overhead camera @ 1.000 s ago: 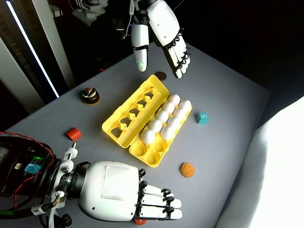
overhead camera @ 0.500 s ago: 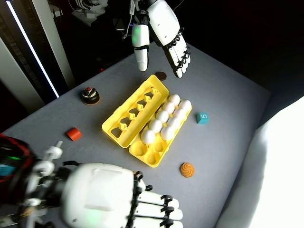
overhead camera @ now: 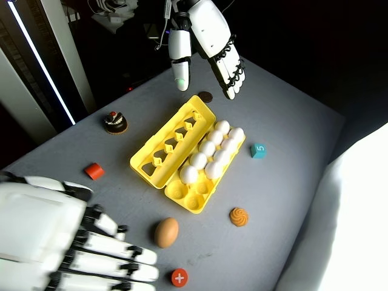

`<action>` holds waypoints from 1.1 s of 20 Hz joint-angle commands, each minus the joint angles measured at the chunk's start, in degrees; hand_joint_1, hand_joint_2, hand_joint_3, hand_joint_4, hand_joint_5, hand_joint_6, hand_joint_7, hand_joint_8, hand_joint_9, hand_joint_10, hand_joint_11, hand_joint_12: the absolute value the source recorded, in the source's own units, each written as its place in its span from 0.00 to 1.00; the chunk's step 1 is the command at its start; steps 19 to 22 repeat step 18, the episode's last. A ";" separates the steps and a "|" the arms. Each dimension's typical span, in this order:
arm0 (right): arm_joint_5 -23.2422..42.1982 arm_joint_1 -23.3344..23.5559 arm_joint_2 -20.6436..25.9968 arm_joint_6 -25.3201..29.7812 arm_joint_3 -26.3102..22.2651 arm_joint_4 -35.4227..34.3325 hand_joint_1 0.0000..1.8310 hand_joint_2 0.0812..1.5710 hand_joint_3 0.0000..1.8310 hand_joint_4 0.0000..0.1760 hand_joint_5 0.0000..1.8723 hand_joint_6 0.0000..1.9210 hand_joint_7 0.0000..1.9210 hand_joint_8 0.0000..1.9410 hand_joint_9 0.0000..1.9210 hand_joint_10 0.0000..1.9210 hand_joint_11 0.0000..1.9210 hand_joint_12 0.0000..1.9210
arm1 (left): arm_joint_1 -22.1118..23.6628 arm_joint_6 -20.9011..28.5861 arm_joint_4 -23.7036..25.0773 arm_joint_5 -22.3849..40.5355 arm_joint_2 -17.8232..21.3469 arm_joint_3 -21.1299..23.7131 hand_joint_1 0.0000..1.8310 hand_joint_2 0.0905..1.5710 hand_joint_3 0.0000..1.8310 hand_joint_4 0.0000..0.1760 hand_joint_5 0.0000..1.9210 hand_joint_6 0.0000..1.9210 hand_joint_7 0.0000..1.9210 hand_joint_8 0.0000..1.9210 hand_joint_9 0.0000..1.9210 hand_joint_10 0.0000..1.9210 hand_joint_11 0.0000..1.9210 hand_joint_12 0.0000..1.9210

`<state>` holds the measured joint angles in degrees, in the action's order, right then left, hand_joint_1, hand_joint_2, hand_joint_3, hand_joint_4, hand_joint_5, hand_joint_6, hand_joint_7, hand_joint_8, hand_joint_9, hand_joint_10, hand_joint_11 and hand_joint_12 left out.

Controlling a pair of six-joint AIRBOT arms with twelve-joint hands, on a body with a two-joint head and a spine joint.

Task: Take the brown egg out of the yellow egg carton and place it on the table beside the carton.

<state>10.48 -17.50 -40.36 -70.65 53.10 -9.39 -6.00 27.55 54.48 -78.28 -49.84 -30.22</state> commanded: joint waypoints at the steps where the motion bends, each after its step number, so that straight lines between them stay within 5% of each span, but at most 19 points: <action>1: 6.11 0.54 1.58 0.16 -1.14 -0.24 0.33 0.62 0.00 0.62 0.47 0.68 0.41 0.74 0.36 0.77 0.20 0.91 | 0.40 0.13 5.18 -0.29 -0.07 -0.08 0.00 0.70 0.00 0.00 0.05 0.00 0.02 0.00 0.01 0.00 0.01 0.00; 2: 5.99 0.53 2.68 0.14 -2.23 -0.24 0.29 0.72 0.02 0.71 0.48 0.94 0.48 0.95 0.44 0.95 0.38 0.98 | 0.42 0.13 5.20 -0.29 -0.07 -0.08 0.00 0.70 0.00 0.00 0.04 0.00 0.01 0.00 0.00 0.00 0.00 0.00; 4: 5.90 0.69 5.12 -0.05 -4.45 -0.43 0.41 0.84 0.01 0.76 0.59 1.00 0.62 1.00 0.64 1.00 0.74 1.00 | 0.42 0.13 5.30 -0.29 -0.07 -0.09 0.00 0.70 0.00 0.00 0.04 0.00 0.02 0.00 0.00 0.00 0.00 0.00; 5: 5.91 0.72 5.76 -0.84 -5.12 -1.12 0.42 0.87 0.01 0.77 0.63 1.00 0.67 1.00 0.70 1.00 0.81 1.00 | 0.42 0.13 5.30 -0.29 -0.07 -0.09 0.00 0.70 0.00 0.00 0.04 0.00 0.02 0.00 0.00 0.00 0.00 0.00; 8: 7.34 0.57 7.87 -1.61 -7.47 -1.67 0.33 0.93 0.00 0.99 0.63 1.00 0.70 1.00 0.73 1.00 0.83 1.00 | 0.40 0.13 5.29 -0.29 -0.08 -0.06 0.00 0.70 0.00 0.00 0.05 0.00 0.02 0.00 0.01 0.00 0.01 0.01; 12: 10.05 0.66 9.83 -1.67 -9.53 -2.40 0.20 0.95 0.00 1.00 0.66 1.00 0.76 1.00 0.79 1.00 0.87 1.00 | 0.38 0.12 5.29 -0.29 -0.08 0.05 0.00 0.70 0.00 0.00 0.04 0.00 0.02 0.00 0.00 0.00 0.00 0.00; 22: 8.81 1.79 13.46 -1.49 -13.09 -3.14 0.28 0.97 0.00 1.00 0.66 1.00 0.75 1.00 0.78 1.00 0.87 1.00 | 0.29 0.12 5.29 -0.30 -0.08 0.06 0.00 0.70 0.00 0.00 0.05 0.01 0.03 0.01 0.01 0.00 0.01 0.00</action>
